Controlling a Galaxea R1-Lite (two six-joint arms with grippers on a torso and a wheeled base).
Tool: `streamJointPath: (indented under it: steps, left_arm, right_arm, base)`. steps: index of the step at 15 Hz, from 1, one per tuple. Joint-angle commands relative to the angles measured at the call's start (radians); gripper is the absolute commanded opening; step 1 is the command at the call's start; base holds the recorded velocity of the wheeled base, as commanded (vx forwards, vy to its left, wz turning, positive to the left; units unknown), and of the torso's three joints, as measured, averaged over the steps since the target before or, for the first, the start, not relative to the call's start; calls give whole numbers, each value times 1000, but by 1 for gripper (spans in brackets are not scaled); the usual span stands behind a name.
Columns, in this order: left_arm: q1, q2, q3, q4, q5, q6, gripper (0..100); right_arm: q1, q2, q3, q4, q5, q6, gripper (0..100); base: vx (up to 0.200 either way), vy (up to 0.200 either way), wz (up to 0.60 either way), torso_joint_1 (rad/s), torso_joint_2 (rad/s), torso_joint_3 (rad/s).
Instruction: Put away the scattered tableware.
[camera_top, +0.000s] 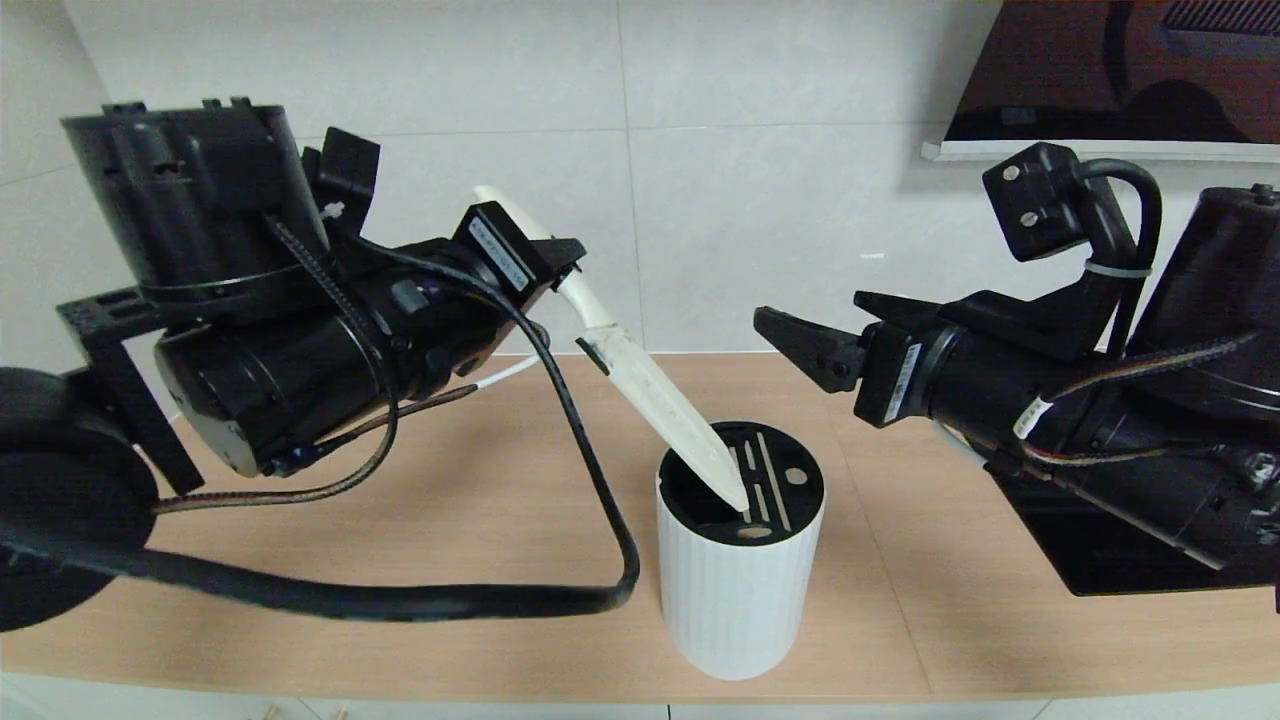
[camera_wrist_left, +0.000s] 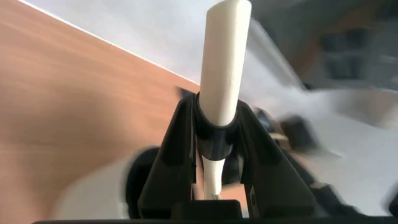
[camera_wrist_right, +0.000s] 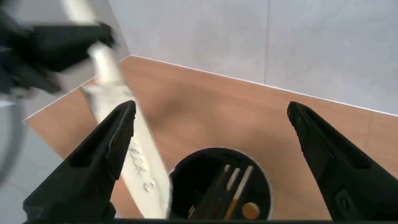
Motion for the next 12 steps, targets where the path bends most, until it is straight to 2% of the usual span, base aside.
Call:
streamJointPath:
  steps: [1, 2, 3, 4, 5, 6, 7, 8, 10, 12]
  left_arm:
    - [-65, -19, -75, 46, 71, 89, 0]
    - [-80, -16, -91, 57, 108, 134, 0]
    - [-106, -12, -109, 63, 174, 203, 0]
    - [-158, 19, -125, 44, 344, 318, 0]
    - [-191, 47, -131, 9, 424, 364, 0]
    - [-232, 71, -128, -45, 506, 381, 0]
    - [-277, 96, -122, -89, 589, 419, 0]
    - [-318, 103, -105, -127, 638, 468, 0]
    - [-387, 116, -23, -247, 648, 553, 0]
    - [-392, 166, 26, -410, 658, 658, 0]
  right_arm:
    - [-7, 1, -2, -1, -1, 0, 100]
    - [-7, 1, -2, -1, -1, 0, 100]
    - [-9, 1, -2, -1, -1, 0, 100]
    - [-13, 7, 0, 1, -3, 0, 100]
    - [-21, 14, 0, 1, -3, 0, 100]
    - [-23, 18, -2, 1, -3, 0, 100]
    - [-23, 20, -2, 1, -3, 0, 100]
    - [-23, 23, 0, 1, -1, 0, 100]
    - [-27, 23, 0, 1, -3, 0, 100]
    - [-47, 27, -5, 1, -1, 0, 100]
  base:
    - [0, 0, 0, 0, 0, 0]
    - [0, 0, 0, 0, 0, 0]
    - [0, 0, 0, 0, 0, 0]
    - [0, 0, 0, 0, 0, 0]
    - [0, 0, 0, 0, 0, 0]
    - [0, 0, 0, 0, 0, 0]
    - [0, 0, 0, 0, 0, 0]
    - [0, 0, 0, 0, 0, 0]
    - [0, 0, 0, 0, 0, 0]
    - [0, 0, 0, 0, 0, 0]
